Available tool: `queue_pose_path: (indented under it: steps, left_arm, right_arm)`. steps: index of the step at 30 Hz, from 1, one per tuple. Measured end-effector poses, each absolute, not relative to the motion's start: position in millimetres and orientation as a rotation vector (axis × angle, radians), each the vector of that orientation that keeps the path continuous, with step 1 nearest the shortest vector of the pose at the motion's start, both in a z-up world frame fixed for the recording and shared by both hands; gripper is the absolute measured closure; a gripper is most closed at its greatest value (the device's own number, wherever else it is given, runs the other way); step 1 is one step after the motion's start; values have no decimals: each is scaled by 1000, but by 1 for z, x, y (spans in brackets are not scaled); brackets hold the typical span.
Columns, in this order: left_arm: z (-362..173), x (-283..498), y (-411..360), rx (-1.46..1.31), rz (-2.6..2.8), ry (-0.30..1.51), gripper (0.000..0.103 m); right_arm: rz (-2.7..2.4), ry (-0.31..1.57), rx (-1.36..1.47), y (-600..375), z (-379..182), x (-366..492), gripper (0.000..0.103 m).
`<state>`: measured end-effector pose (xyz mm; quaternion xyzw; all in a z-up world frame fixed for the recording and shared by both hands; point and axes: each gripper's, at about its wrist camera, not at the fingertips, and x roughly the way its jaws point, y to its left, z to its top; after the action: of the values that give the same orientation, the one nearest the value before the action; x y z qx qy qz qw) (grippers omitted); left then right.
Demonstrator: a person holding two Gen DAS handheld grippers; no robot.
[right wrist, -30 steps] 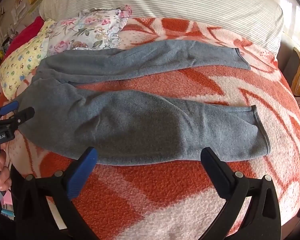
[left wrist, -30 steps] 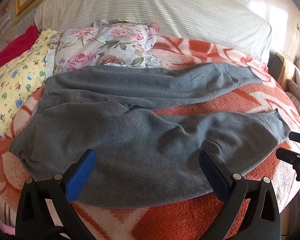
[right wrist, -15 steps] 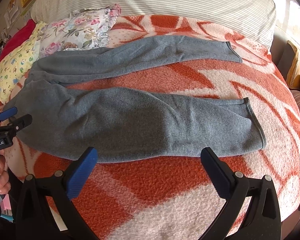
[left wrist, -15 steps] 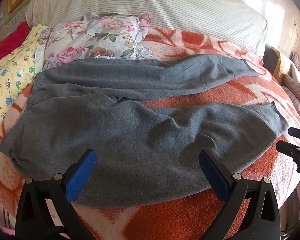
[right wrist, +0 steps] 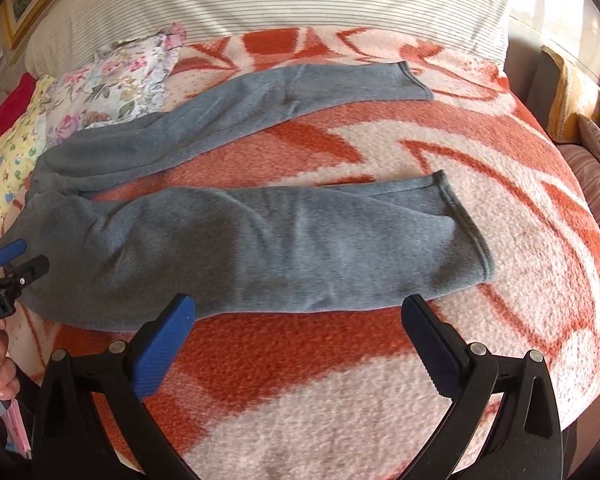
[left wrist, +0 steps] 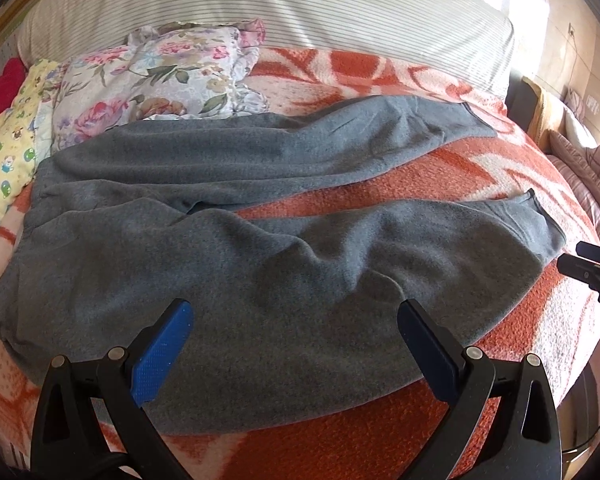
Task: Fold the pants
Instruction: 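Move both grippers over the grey sweatpants toward the leg cuffs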
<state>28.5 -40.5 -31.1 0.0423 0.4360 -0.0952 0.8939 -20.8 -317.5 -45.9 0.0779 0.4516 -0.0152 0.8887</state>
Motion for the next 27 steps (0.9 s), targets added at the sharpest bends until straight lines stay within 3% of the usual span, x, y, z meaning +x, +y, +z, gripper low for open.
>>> queue_pose_path:
  steps: [27]
  left_arm:
    - [-26,57,-90,153,-319,894,1]
  right_arm:
    - [-100,926,223,-375,-40,-10,0]
